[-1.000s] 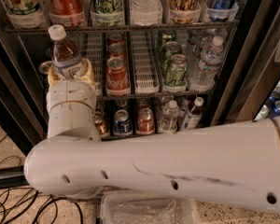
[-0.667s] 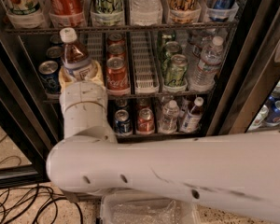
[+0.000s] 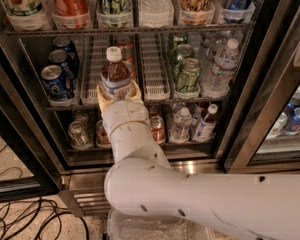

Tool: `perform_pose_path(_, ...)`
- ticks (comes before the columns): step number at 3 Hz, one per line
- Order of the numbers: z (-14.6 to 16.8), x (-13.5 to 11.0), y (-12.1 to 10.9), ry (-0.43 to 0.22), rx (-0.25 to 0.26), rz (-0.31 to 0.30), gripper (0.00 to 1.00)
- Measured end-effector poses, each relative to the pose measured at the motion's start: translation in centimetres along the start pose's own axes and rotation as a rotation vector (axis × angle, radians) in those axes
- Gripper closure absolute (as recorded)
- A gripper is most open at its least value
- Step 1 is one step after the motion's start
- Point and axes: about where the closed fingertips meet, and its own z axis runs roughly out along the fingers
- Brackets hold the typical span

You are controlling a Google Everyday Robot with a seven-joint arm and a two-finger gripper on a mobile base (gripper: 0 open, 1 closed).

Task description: Pick blue plastic bottle from middle shelf of fridge

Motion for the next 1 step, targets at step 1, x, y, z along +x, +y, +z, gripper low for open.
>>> perform_pose_path(1,-1.27,0.54,0.18,0.008,-0.018,0.033,1.00)
